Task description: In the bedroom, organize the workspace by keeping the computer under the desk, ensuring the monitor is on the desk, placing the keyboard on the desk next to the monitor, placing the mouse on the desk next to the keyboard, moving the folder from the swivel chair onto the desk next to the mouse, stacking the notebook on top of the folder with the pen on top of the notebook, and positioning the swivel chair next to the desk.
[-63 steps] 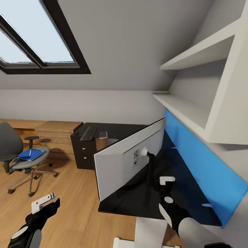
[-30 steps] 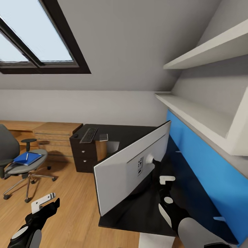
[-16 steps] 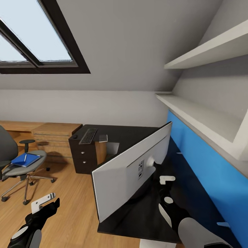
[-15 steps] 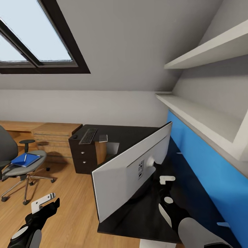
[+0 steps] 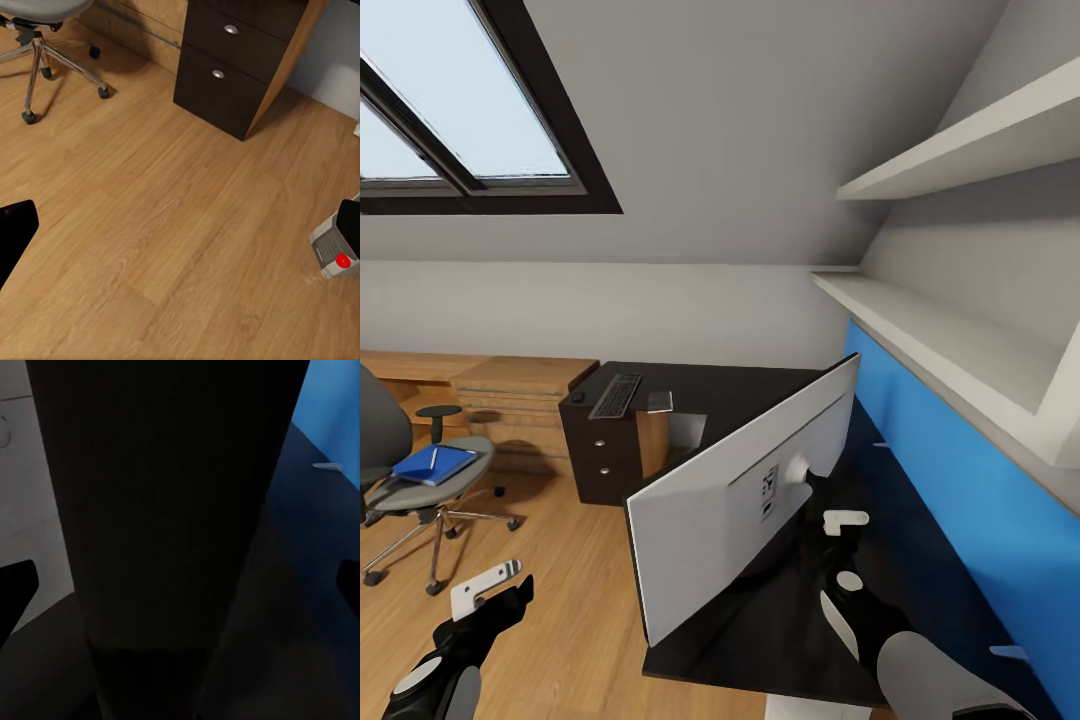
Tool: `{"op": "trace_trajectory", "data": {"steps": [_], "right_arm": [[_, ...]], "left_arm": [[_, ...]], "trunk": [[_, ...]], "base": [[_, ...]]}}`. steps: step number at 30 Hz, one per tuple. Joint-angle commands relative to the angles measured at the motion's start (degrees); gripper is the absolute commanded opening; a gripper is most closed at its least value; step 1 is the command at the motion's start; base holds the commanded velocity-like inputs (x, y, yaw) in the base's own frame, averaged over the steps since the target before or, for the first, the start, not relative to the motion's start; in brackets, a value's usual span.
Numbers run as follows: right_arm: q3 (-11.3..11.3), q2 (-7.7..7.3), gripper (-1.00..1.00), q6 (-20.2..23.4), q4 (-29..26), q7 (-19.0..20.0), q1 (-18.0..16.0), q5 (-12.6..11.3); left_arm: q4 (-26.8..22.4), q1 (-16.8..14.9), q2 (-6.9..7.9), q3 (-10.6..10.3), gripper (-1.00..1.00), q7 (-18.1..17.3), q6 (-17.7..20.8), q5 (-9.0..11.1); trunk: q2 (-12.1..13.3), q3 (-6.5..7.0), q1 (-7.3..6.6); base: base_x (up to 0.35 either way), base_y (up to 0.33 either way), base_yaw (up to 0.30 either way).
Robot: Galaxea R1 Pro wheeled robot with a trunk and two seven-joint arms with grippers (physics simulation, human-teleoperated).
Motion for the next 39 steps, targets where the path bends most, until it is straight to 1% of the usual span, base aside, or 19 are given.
{"op": "trace_trajectory", "data": {"steps": [1,2,39], "right_arm": [[0.4,-0.03,1.0,0.0,0.0,-0.6,-0.1,0.1],[0.4,-0.03,-1.0,0.0,0.0,-0.6,-0.1,0.1],[0.4,-0.12,-1.0,-0.1,-0.2,-0.6,-0.1,0.1]], "left_arm": [[-0.1,0.0,-0.03,0.0,1.0,0.3,0.3,0.6],[-0.1,0.0,-0.03,0.0,1.0,0.3,0.3,0.6],[-0.1,0.0,-0.03,0.0,1.0,0.3,0.3,0.7]], "trunk": [[-0.1,-0.1,0.02],[-0.1,-0.1,0.02],[-0.1,-0.1,0.02]], "base": [[0.0,0.0,0.0],[0.0,0.0,0.0],[0.0,0.0,0.0]]}}
